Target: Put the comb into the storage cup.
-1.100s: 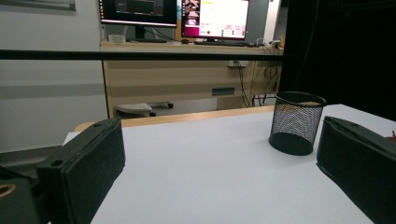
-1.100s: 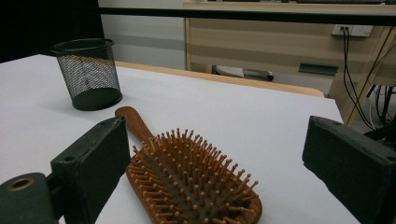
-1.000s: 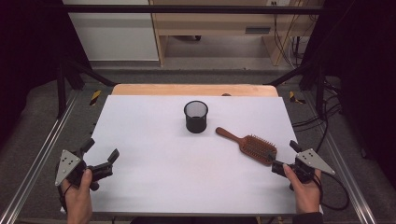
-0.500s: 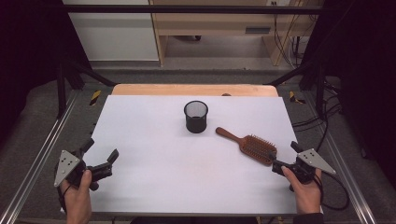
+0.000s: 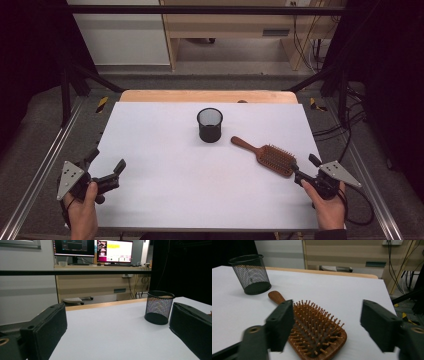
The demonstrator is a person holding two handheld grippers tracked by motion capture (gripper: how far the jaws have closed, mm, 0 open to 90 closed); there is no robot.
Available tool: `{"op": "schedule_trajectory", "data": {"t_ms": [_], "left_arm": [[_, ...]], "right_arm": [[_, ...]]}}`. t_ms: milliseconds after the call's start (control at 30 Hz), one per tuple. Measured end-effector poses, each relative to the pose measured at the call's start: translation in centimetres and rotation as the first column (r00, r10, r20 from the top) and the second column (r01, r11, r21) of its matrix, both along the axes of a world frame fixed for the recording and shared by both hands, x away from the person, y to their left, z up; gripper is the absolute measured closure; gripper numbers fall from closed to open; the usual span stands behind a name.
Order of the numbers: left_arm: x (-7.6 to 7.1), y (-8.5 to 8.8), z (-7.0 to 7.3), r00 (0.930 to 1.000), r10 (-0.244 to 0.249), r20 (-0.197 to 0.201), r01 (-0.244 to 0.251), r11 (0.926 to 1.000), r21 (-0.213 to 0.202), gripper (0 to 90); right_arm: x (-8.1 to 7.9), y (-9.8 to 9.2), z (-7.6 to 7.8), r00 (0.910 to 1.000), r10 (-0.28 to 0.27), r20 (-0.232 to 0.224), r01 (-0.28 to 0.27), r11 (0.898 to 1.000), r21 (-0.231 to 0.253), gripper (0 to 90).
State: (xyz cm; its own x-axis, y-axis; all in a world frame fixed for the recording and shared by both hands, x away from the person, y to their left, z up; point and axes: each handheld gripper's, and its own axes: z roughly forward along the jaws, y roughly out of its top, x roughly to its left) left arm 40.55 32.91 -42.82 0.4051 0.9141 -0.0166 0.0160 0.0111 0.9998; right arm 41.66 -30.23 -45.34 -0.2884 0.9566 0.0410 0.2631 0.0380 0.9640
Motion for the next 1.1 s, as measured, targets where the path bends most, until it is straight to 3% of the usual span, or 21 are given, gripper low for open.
{"op": "schedule_trajectory", "data": {"t_ms": [33, 67, 100, 133, 233, 467, 867, 1100], "left_arm": [[0.0, 0.0, 0.0, 1.0000, 0.001, 0.001, -0.001, 1.0000, -0.001, 1.6], [0.0, 0.0, 0.0, 1.0000, 0.001, 0.001, -0.001, 1.0000, -0.001, 1.6], [0.0, 0.0, 0.0, 1.0000, 0.001, 0.001, -0.001, 1.0000, 0.000, 1.6], [0.0, 0.0, 0.0, 1.0000, 0.001, 0.001, -0.001, 1.0000, 0.000, 1.6], [-0.1, 0.0, 0.0, 1.0000, -0.001, 0.002, 0.001, 1.0000, -0.001, 1.7], [0.0, -0.1, 0.0, 1.0000, -0.003, 0.000, 0.003, 1.0000, 0.005, 1.7], [-0.1, -0.2, 0.0, 1.0000, -0.005, 0.003, 0.005, 1.0000, 0.005, 1.8], [0.1, -0.2, -0.1, 1.0000, -0.002, -0.002, 0.002, 1.0000, 0.008, 1.8]], "right_arm": [[-0.1, -0.1, 0.1, 0.9999, 0.012, 0.000, -0.012, 1.000, 0.003, 43.7], [-0.1, -0.1, 0.1, 0.9999, 0.012, 0.000, -0.012, 1.000, 0.003, 43.7], [-0.1, -0.1, 0.1, 0.9999, 0.011, 0.001, -0.011, 1.000, -0.003, 54.6], [-0.1, -0.1, 0.1, 0.9999, 0.011, 0.001, -0.011, 1.000, -0.003, 54.6], [-0.3, -0.3, 0.0, 0.9999, 0.005, -0.010, -0.005, 1.000, -0.020, 70.1], [-0.3, -0.4, -0.2, 0.9986, 0.006, -0.053, -0.008, 0.999, -0.046, 87.8], [-0.2, -0.7, -0.6, 0.9947, -0.027, -0.100, 0.021, 0.998, -0.054, 90.0], [0.4, -1.0, -1.3, 0.9857, -0.048, -0.162, 0.037, 0.997, -0.065, 90.0]]}}
